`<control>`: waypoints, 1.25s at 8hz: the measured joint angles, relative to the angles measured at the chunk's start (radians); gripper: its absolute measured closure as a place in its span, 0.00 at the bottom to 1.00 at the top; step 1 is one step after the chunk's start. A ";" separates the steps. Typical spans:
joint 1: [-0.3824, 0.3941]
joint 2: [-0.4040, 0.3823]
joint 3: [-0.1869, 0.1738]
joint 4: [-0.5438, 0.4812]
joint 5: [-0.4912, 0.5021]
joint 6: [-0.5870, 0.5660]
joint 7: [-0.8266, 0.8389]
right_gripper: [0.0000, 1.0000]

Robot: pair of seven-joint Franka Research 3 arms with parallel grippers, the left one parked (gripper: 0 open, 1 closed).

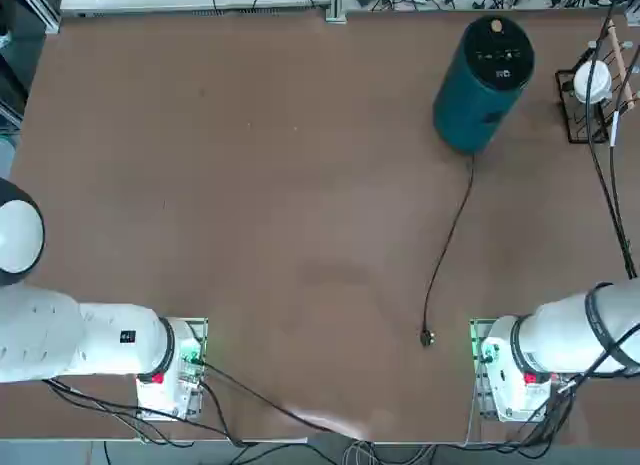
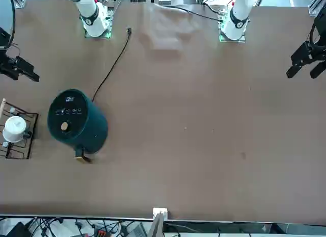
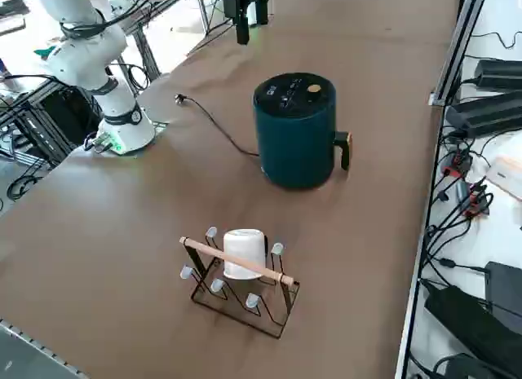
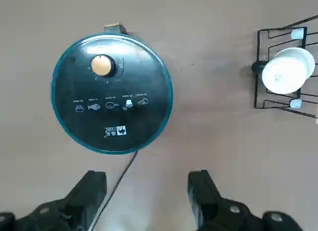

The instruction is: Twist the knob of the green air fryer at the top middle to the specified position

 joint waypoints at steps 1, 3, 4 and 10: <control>0.001 0.000 0.000 0.000 0.000 0.000 0.000 0.00; 0.006 0.000 0.003 0.000 0.000 0.000 0.000 0.00; 0.007 0.000 0.004 -0.001 0.000 -0.001 0.000 0.00; 0.041 0.043 0.006 -0.031 -0.008 0.015 0.006 0.00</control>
